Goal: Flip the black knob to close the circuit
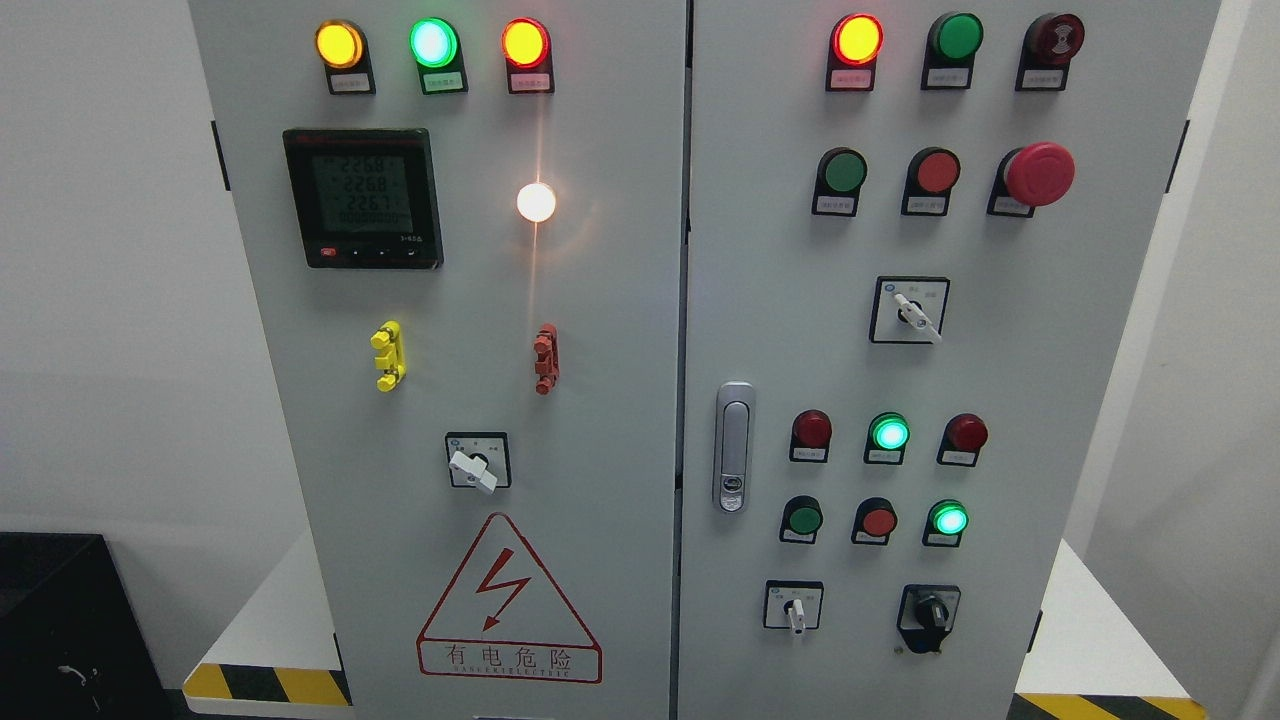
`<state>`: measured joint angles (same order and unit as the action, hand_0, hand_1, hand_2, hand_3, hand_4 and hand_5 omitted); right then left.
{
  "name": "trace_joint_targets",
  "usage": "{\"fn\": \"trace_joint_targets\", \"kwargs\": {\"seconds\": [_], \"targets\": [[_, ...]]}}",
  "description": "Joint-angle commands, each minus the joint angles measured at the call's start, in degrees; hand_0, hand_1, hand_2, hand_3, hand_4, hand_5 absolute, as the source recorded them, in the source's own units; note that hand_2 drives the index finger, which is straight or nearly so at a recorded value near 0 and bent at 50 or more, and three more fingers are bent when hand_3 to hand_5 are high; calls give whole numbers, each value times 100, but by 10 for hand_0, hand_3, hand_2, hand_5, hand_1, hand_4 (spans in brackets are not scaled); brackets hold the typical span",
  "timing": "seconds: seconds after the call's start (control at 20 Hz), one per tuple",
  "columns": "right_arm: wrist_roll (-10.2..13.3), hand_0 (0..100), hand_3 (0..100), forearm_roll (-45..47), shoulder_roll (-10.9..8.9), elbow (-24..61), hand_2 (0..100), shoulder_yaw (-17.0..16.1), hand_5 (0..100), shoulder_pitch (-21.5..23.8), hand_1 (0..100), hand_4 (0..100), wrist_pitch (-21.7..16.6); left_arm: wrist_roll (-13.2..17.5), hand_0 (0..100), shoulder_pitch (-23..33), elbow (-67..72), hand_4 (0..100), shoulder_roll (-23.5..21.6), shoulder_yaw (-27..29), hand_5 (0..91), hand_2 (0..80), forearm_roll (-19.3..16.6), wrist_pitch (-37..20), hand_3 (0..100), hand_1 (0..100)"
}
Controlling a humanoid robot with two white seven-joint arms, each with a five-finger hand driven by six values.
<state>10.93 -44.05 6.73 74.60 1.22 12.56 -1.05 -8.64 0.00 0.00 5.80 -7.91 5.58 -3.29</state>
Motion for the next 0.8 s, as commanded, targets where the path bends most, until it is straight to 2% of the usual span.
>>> {"fn": "trace_joint_targets", "kwargs": {"seconds": [0.0,0.2,0.5,0.75], "targets": [[146,0,961,-745,21,1100,815,-429,897,-192,65,870,26,3,120,132,-176,0,0,0,0,0,-4,4,0,556],[93,0,1000,-1018,30,1521,868,-464,965,-298,67,923,315,3,120,132,-176,0,0,0,0,0,5,4,0,556],[32,0,1000,-1527,39,1892,881,-500,989,-526,72,942,650,3,120,132,-176,0,0,0,0,0,5,4,0,556],[-3,0,1000,-1941,48,1857,894,-631,993,-851,68,947,668,3,120,132,-176,0,0,0,0,0,5,4,0,556]]}}
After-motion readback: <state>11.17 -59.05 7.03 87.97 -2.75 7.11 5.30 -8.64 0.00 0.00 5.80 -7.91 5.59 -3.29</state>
